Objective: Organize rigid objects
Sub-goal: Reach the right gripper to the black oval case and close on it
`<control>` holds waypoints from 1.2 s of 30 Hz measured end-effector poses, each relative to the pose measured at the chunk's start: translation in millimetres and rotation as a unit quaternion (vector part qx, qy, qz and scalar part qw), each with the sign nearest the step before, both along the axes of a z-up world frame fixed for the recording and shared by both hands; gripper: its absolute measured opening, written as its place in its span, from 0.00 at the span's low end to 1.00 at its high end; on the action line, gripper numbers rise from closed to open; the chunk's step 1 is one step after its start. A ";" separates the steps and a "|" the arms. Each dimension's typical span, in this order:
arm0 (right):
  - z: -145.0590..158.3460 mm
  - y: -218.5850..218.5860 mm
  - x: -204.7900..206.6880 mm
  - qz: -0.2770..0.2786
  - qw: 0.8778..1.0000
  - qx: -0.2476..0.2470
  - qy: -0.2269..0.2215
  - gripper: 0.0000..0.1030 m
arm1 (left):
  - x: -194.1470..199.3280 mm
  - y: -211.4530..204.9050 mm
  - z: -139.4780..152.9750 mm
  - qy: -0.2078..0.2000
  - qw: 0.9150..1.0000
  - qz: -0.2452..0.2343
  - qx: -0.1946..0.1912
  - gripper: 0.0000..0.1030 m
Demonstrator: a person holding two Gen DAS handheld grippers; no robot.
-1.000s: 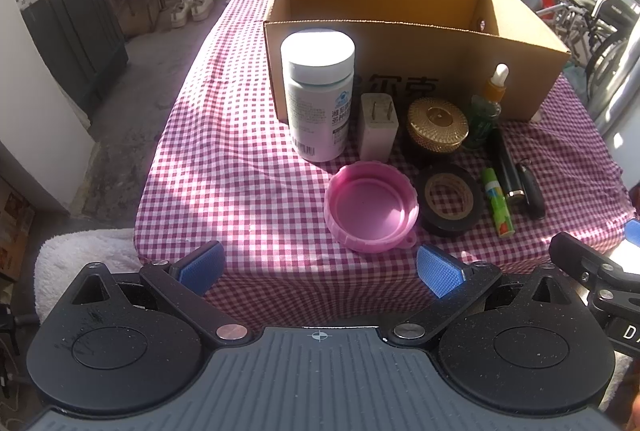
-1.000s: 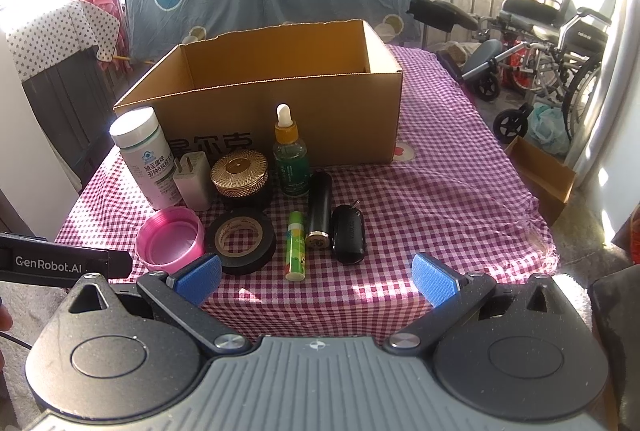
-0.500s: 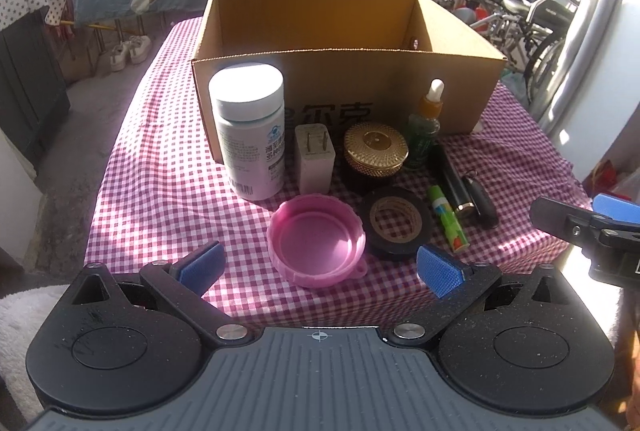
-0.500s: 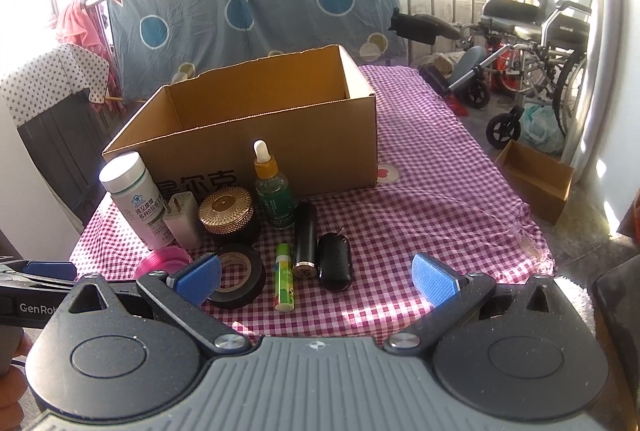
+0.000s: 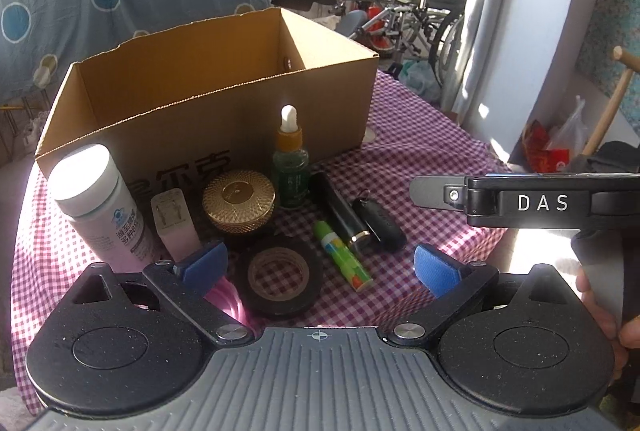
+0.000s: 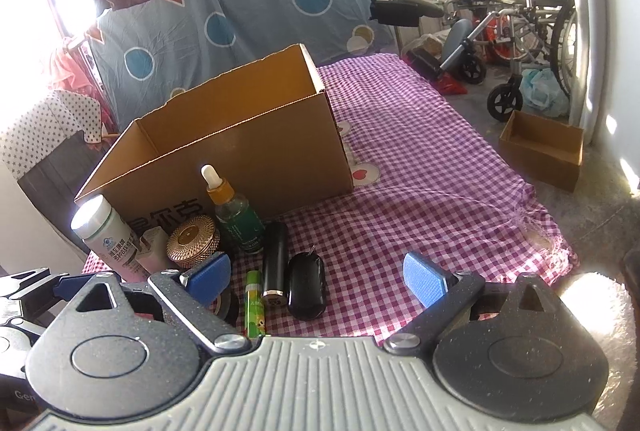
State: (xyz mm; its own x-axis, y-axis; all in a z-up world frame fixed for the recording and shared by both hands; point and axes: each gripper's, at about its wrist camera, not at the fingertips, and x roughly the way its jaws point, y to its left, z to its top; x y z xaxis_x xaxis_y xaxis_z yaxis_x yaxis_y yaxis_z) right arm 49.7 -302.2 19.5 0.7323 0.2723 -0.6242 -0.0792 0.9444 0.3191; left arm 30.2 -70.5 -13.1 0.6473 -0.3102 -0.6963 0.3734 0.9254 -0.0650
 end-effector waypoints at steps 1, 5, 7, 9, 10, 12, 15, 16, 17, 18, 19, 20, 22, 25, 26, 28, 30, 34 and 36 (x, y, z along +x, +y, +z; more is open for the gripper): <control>-3.3 -2.6 3.5 0.001 1.000 0.005 0.005 0.83 | 1.1 -4.4 -1.3 0.001 1.000 -0.010 -0.001 0.96; -13.5 -11.2 11.9 0.006 1.000 0.015 0.018 0.71 | 7.9 -21.7 -5.3 0.004 0.999 -0.050 -0.007 0.91; -17.4 -16.1 15.7 0.008 0.999 0.022 0.024 0.68 | 9.2 -28.7 -8.1 0.004 0.998 -0.067 -0.006 0.82; -21.5 -20.9 19.6 0.013 0.999 0.033 0.030 0.64 | 12.2 -37.3 -10.9 0.004 0.997 -0.081 0.002 0.75; -23.9 -22.5 21.9 0.017 0.999 0.039 0.034 0.63 | 12.9 -40.6 -12.3 0.004 0.996 -0.087 0.005 0.73; -27.8 -23.0 26.6 0.024 0.998 0.043 0.041 0.60 | 13.7 -45.8 -14.0 0.002 0.995 -0.098 0.009 0.67; -30.7 -18.8 34.2 0.045 0.997 0.036 0.048 0.55 | 14.3 -50.5 -17.0 0.004 0.994 -0.110 0.012 0.58; -30.9 -16.2 36.4 0.052 0.997 0.035 0.049 0.55 | 15.6 -52.9 -18.9 0.006 0.993 -0.113 0.013 0.56; -31.5 -14.2 38.7 0.059 0.996 0.035 0.051 0.54 | 15.9 -53.7 -20.3 0.009 0.993 -0.115 0.014 0.55; -32.4 -12.2 41.3 0.066 0.996 0.034 0.053 0.54 | 17.0 -54.8 -21.9 0.013 0.993 -0.117 0.014 0.54; -33.6 -10.2 44.1 0.072 0.995 0.033 0.055 0.53 | 17.3 -55.8 -22.8 0.015 0.993 -0.119 0.015 0.52; -35.2 -7.4 47.9 0.079 0.995 0.030 0.059 0.49 | 17.0 -56.2 -23.5 0.016 0.992 -0.120 0.016 0.51; -38.6 -2.0 54.5 0.092 0.993 0.021 0.066 0.44 | 16.1 -57.0 -24.3 0.018 0.992 -0.121 0.019 0.49; -42.1 6.6 61.8 0.110 0.992 0.005 0.068 0.40 | 16.5 -56.2 -26.4 0.023 0.992 -0.121 0.023 0.47; -41.7 9.2 63.3 0.116 0.991 0.000 0.068 0.39 | 16.2 -55.9 -27.0 0.025 0.992 -0.120 0.024 0.47; -41.1 13.4 65.9 0.126 0.990 -0.009 0.067 0.37 | 16.2 -55.3 -28.4 0.028 0.992 -0.120 0.026 0.46; -40.6 18.4 67.4 0.135 0.988 -0.020 0.064 0.35 | 16.0 -54.6 -29.0 0.031 0.992 -0.119 0.026 0.46; -38.5 23.1 66.5 0.141 0.987 -0.030 0.064 0.33 | 16.3 -55.7 -28.6 0.032 0.992 -0.118 0.026 0.46; -37.5 19.6 64.2 0.138 0.988 -0.020 0.067 0.33 | 17.2 -57.3 -28.1 0.032 0.992 -0.120 0.026 0.47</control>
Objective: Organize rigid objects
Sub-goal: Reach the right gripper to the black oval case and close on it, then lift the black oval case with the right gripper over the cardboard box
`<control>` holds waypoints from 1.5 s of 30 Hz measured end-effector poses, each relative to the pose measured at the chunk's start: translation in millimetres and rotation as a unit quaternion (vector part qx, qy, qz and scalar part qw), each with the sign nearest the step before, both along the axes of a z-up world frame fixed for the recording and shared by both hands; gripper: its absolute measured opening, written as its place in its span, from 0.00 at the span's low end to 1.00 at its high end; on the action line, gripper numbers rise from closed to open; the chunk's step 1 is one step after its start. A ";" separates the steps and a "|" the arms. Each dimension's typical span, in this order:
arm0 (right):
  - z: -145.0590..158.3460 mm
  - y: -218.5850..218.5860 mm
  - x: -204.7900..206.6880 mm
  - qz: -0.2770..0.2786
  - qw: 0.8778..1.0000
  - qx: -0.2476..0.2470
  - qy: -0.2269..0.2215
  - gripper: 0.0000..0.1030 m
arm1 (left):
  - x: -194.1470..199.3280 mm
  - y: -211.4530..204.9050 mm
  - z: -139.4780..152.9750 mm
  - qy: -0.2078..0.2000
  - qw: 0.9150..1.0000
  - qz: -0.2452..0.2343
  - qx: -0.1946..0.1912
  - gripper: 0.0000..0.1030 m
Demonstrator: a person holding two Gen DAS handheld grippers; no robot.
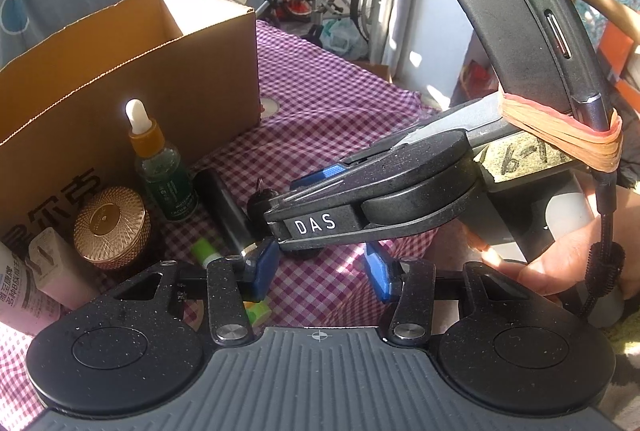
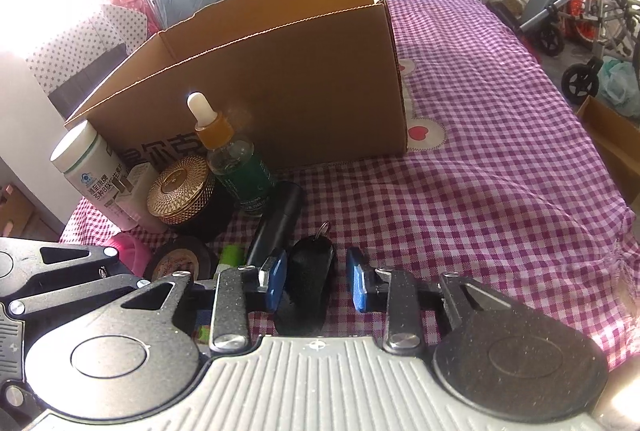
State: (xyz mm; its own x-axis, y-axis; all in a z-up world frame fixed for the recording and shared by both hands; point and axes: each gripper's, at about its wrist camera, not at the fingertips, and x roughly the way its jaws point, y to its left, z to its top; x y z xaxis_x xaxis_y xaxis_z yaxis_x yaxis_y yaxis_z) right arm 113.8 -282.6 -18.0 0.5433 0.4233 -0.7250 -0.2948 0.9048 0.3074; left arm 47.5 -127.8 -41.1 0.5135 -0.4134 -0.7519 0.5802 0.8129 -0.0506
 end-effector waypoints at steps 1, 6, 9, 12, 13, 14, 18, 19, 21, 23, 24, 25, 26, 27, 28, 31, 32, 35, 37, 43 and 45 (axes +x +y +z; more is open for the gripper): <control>0.7 -2.8 -1.6 -0.003 1.000 0.006 0.003 0.33 | 0.4 -1.3 0.2 0.001 1.000 -0.002 0.000 0.47; 2.3 -16.1 -8.4 -0.023 0.999 0.036 0.017 0.31 | 2.7 -10.4 -1.0 0.002 1.000 -0.013 0.002 0.47; 3.3 -21.1 -11.5 -0.030 0.999 0.039 0.017 0.30 | 3.7 -15.1 -2.0 0.000 1.000 -0.017 0.004 0.47; 4.0 -25.0 -11.6 -0.033 0.999 0.040 0.012 0.28 | 5.2 -17.4 -3.7 0.001 1.000 -0.016 0.005 0.47; 3.8 -25.8 -10.1 -0.032 0.998 0.043 0.015 0.28 | 6.0 -18.2 -4.8 0.002 1.000 -0.015 0.006 0.47; 4.5 -24.8 -8.0 -0.031 0.998 0.046 0.018 0.28 | 7.2 -18.6 -5.6 0.003 1.000 -0.014 0.007 0.47; 9.1 -21.1 -2.1 -0.026 0.998 0.049 0.021 0.27 | 11.1 -18.8 -7.9 0.007 1.000 -0.009 0.009 0.47; 9.7 -20.6 0.6 -0.025 0.998 0.057 0.026 0.28 | 12.4 -18.3 -9.0 0.010 1.000 -0.007 0.009 0.47; 10.2 -20.2 6.2 -0.023 0.996 0.074 0.038 0.28 | 15.8 -17.5 -10.9 0.019 1.000 -0.004 0.006 0.47; 8.2 -19.5 12.6 -0.021 0.994 0.088 0.054 0.27 | 19.9 -16.9 -14.1 0.028 1.000 0.000 0.004 0.47; 7.4 -20.3 14.0 -0.020 0.994 0.095 0.058 0.27 | 22.3 -16.3 -15.8 0.034 0.999 0.004 0.004 0.47; 7.0 -20.5 14.7 -0.019 0.993 0.101 0.063 0.27 | 24.7 -15.1 -17.6 0.040 0.999 0.008 0.003 0.47; 6.6 -21.1 15.7 -0.018 0.992 0.106 0.067 0.27 | 27.5 -14.1 -19.3 0.046 0.999 0.014 0.002 0.47; 6.5 -22.0 16.4 -0.017 0.991 0.111 0.071 0.27 | 29.5 -12.8 -20.5 0.052 0.998 0.019 0.002 0.47; 6.5 -23.1 17.0 -0.018 0.990 0.115 0.074 0.27 | 31.2 -11.3 -21.4 0.057 0.998 0.023 0.000 0.47; 6.6 -26.3 20.9 -0.023 0.990 0.121 0.075 0.27 | 34.7 -8.7 -22.5 0.065 0.997 0.029 -0.009 0.47; 6.1 -26.9 22.6 -0.024 0.989 0.125 0.077 0.27 | 35.7 -8.3 -22.4 0.066 0.997 0.031 -0.010 0.47; 3.8 -28.4 27.8 -0.016 0.986 0.142 0.089 0.28 | 36.9 -8.7 -21.7 0.065 0.997 0.035 -0.013 0.47; 3.8 -30.6 29.9 -0.015 0.984 0.148 0.096 0.28 | 37.8 -8.8 -21.4 0.064 0.997 0.038 -0.014 0.47; 1.3 -50.2 29.8 -0.012 0.971 0.213 0.111 0.28 | 39.0 -5.4 -22.0 0.064 0.997 0.042 -0.017 0.47; -1.0 -52.9 30.2 -0.012 0.969 0.219 0.114 0.28 | 39.1 -5.1 -21.6 0.063 0.997 0.043 -0.017 0.47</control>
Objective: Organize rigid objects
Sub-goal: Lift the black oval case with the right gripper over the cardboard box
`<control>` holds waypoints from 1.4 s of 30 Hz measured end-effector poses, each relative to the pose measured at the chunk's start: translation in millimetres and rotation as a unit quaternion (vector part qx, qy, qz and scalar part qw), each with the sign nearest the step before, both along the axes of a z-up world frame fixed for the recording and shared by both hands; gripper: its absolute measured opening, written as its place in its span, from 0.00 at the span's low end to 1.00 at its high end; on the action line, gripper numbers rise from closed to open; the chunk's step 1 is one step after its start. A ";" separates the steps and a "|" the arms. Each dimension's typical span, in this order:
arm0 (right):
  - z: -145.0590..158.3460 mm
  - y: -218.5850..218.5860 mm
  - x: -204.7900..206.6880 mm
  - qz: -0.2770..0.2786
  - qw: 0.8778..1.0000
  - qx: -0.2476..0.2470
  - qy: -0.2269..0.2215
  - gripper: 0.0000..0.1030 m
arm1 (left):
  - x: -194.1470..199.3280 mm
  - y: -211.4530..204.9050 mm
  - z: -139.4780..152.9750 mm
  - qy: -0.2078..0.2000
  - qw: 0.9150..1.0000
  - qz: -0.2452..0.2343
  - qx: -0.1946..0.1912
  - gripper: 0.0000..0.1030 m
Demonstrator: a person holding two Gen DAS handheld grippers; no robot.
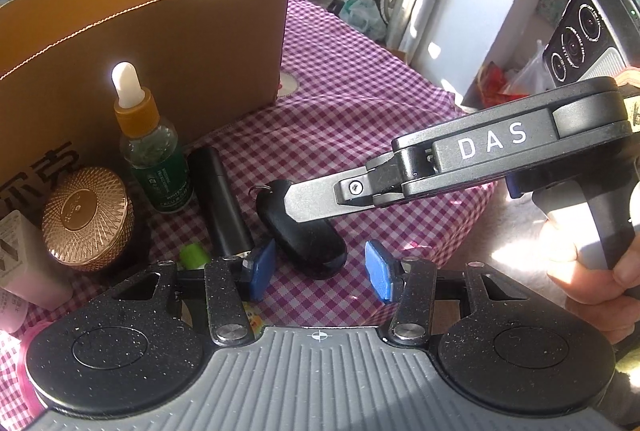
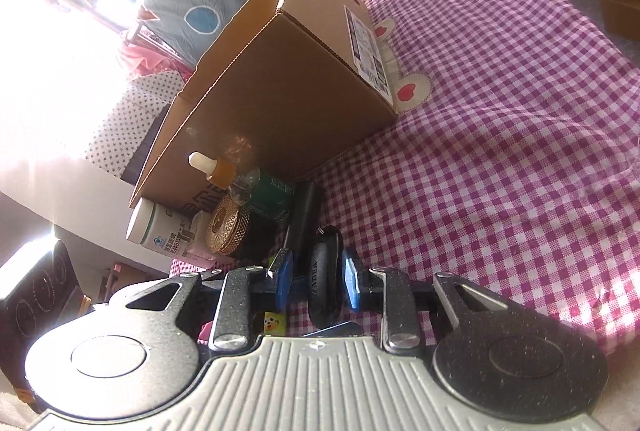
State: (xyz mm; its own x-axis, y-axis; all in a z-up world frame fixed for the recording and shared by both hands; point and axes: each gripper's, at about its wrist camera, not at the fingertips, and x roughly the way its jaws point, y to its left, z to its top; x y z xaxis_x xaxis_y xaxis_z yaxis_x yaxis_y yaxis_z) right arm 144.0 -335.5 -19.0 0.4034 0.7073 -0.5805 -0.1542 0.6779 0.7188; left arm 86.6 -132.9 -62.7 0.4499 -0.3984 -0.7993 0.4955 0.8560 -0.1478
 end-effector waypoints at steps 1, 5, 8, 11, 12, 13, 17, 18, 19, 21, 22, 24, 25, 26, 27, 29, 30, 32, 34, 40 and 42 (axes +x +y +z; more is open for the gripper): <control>-2.0 -0.8 -0.1 0.000 1.000 0.001 0.003 0.28 | 0.1 -0.1 0.0 -0.001 1.000 0.001 0.001 0.47; -9.7 -0.8 -0.8 0.000 1.000 0.016 0.009 0.28 | 2.2 0.5 -1.1 -0.008 1.000 0.011 0.008 0.47; -13.5 -2.0 0.3 0.002 0.999 0.046 0.004 0.26 | 4.9 3.8 -1.2 -0.008 1.000 0.021 0.009 0.47; -14.3 -2.4 1.0 0.002 0.999 0.048 0.004 0.25 | 6.2 5.1 -0.7 -0.006 1.000 0.024 0.005 0.47; -16.0 -2.4 1.7 0.002 0.999 0.053 0.006 0.25 | 6.2 4.4 -0.7 -0.008 1.000 0.025 0.008 0.46; -17.9 -3.1 2.6 0.003 0.998 0.064 0.009 0.25 | 6.2 4.0 -0.7 -0.010 1.000 0.027 0.010 0.44; -19.6 -2.1 3.5 0.001 0.998 0.063 0.009 0.25 | 9.1 7.3 -0.7 -0.008 0.999 0.039 0.006 0.38; -20.5 -0.9 4.1 -0.001 0.998 0.055 0.008 0.25 | 9.6 7.8 -0.8 -0.007 0.999 0.040 0.006 0.36; -22.3 0.2 5.9 -0.003 0.999 0.051 0.010 0.25 | 9.6 7.5 -0.8 -0.008 0.999 0.041 0.007 0.34; -26.4 2.4 9.5 -0.003 0.999 0.050 0.016 0.25 | 8.3 6.3 -0.5 -0.015 0.999 0.042 0.016 0.31; -29.6 4.8 11.7 -0.002 0.999 0.050 0.019 0.25 | 8.2 5.9 -0.6 -0.015 0.999 0.042 0.017 0.30; -31.6 8.4 14.4 -0.001 0.999 0.050 0.016 0.24 | 8.7 5.8 -0.5 -0.017 0.999 0.047 0.020 0.30; -32.6 10.2 16.1 -0.001 0.999 0.050 0.015 0.24 | 8.8 5.8 -0.3 -0.019 0.998 0.047 0.021 0.30; -33.0 11.0 16.8 -0.002 0.999 0.050 0.015 0.23 | 9.4 5.8 -0.4 -0.019 0.998 0.049 0.021 0.30; -33.4 11.9 17.8 -0.005 0.999 0.049 0.015 0.22 | 9.4 5.8 0.0 -0.018 0.998 0.050 0.019 0.30; -30.4 9.0 15.6 -0.010 0.998 0.053 0.015 0.19 | 7.4 6.0 2.8 -0.022 0.998 0.049 0.014 0.30; -27.9 7.5 13.8 -0.013 0.998 0.054 0.013 0.19 | 5.9 6.0 4.7 -0.024 0.998 0.048 0.012 0.30; -18.6 4.8 7.6 -0.018 0.999 0.050 0.005 0.19 | 1.2 5.7 10.6 -0.032 0.998 0.045 0.006 0.30; -5.6 4.0 -0.5 -0.022 0.999 0.039 -0.007 0.19 | -4.2 5.4 17.1 -0.040 0.998 0.043 0.000 0.30; 49.4 15.2 -17.1 -0.019 0.998 0.020 -0.059 0.19 | -26.0 15.3 55.3 -0.086 0.995 0.044 -0.022 0.30; 72.8 27.0 -15.7 -0.010 0.996 0.017 -0.087 0.19 | -31.7 23.1 72.3 -0.108 0.992 0.052 -0.026 0.30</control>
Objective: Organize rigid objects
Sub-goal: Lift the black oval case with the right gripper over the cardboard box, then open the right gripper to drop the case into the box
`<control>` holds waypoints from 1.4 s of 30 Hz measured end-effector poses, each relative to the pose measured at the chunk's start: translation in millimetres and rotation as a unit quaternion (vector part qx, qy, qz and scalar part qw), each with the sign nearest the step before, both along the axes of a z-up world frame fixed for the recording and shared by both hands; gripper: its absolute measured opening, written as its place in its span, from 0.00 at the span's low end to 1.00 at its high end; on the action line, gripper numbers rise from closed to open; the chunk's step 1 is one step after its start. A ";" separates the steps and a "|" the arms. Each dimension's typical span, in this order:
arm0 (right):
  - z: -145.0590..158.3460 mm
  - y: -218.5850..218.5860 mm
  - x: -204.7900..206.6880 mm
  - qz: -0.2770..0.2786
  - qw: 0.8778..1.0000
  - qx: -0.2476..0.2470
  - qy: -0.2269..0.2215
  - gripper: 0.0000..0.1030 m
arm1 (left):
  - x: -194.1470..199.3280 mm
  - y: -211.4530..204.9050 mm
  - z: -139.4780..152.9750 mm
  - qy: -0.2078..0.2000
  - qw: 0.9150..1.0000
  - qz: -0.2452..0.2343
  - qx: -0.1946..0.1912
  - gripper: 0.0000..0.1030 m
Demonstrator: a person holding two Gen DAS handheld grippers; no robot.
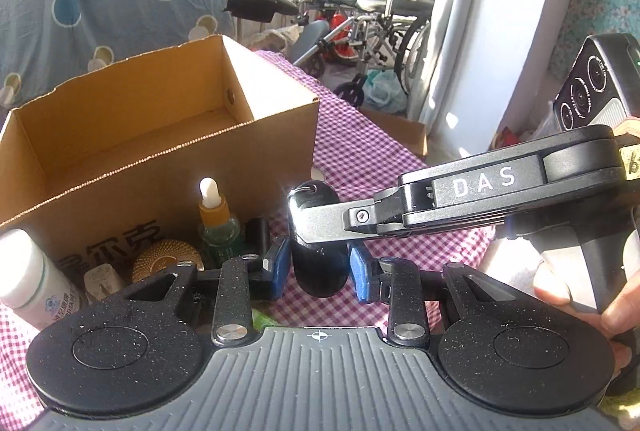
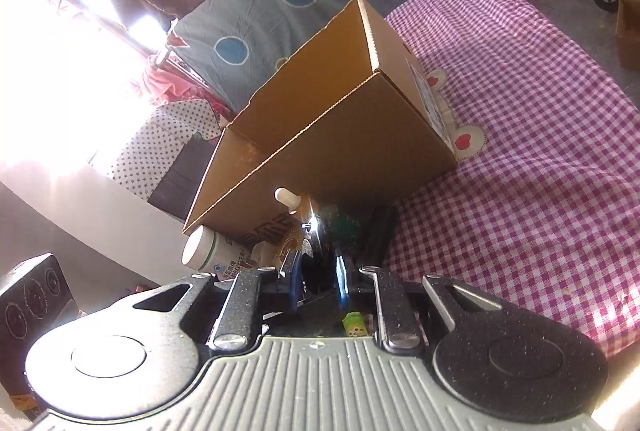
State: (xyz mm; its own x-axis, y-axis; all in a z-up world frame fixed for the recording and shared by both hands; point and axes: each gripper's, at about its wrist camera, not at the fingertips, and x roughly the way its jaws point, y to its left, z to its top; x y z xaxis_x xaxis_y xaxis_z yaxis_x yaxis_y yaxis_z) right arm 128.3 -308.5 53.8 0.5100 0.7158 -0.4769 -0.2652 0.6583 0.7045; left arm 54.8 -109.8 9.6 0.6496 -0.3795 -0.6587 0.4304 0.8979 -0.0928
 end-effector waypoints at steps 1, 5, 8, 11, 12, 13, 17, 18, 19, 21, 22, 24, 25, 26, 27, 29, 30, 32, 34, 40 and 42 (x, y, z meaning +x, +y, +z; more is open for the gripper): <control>11.5 7.7 2.5 0.007 1.000 -0.003 -0.015 0.19 | -1.4 8.1 12.6 -0.015 1.000 0.009 -0.002 0.30; 46.1 48.7 30.4 0.047 0.997 -0.004 -0.053 0.19 | 10.3 38.9 45.8 -0.039 0.998 0.048 0.006 0.30; 57.5 80.3 65.1 0.078 0.996 -0.001 -0.053 0.19 | 32.2 62.9 61.5 -0.036 0.996 0.078 0.017 0.30; 60.9 117.9 116.1 0.113 0.993 -0.007 -0.027 0.19 | 70.7 88.7 66.5 -0.020 0.994 0.103 0.024 0.30; 58.6 128.3 132.2 0.122 0.992 -0.011 -0.014 0.19 | 83.2 95.4 65.4 -0.012 0.994 0.109 0.027 0.30; 55.4 139.2 149.4 0.130 0.991 -0.015 0.001 0.19 | 97.0 101.1 63.5 -0.002 0.993 0.114 0.030 0.30; 29.3 173.7 211.8 0.143 0.987 -0.023 0.065 0.19 | 144.7 128.8 46.0 0.046 0.990 0.134 0.027 0.30; 20.1 180.5 225.6 0.144 0.986 -0.023 0.083 0.19 | 154.3 135.3 39.7 0.058 0.988 0.139 0.025 0.30; 13.6 185.0 236.2 0.144 0.985 -0.022 0.096 0.19 | 161.0 141.6 34.8 0.065 0.987 0.142 0.025 0.31; -2.0 194.5 254.6 0.145 0.982 -0.022 0.122 0.17 | 172.2 150.1 26.9 0.071 0.983 0.164 0.043 0.32; -11.8 201.1 263.1 0.145 0.980 -0.019 0.133 0.17 | 174.9 153.0 24.7 0.068 0.981 0.171 0.054 0.32; -26.4 209.2 276.3 0.140 0.979 -0.018 0.149 0.16 | 180.0 156.6 19.5 0.070 0.979 0.181 0.063 0.33; -32.3 211.9 281.3 0.136 0.978 -0.018 0.154 0.16 | 182.1 158.4 18.8 0.069 0.977 0.188 0.068 0.33; -35.0 214.1 284.5 0.134 0.978 -0.018 0.156 0.16 | 181.7 160.0 19.2 0.065 0.977 0.191 0.068 0.33; -39.4 217.8 289.1 0.131 0.979 -0.019 0.157 0.16 | 180.6 161.5 19.8 0.061 0.977 0.194 0.065 0.34; -43.2 220.7 293.2 0.128 0.979 -0.015 0.158 0.16 | 177.2 163.1 22.6 0.054 0.978 0.193 0.056 0.36; -44.0 221.7 294.1 0.125 0.979 -0.015 0.158 0.16 | 175.2 162.7 23.5 0.052 0.978 0.193 0.055 0.37; -42.5 221.1 292.3 0.126 0.980 -0.016 0.154 0.16 | 172.2 163.0 28.8 0.044 0.979 0.191 0.052 0.37; -35.9 215.3 285.7 0.128 0.981 -0.018 0.147 0.16 | 167.2 162.9 33.9 0.036 0.980 0.188 0.051 0.38; 8.2 166.0 242.9 0.129 0.986 0.007 0.107 0.17 | 138.0 166.3 59.7 0.017 0.983 0.179 0.023 0.40; 26.4 145.1 221.7 0.129 0.988 0.017 0.085 0.17 | 121.3 166.9 70.1 0.005 0.985 0.171 0.013 0.43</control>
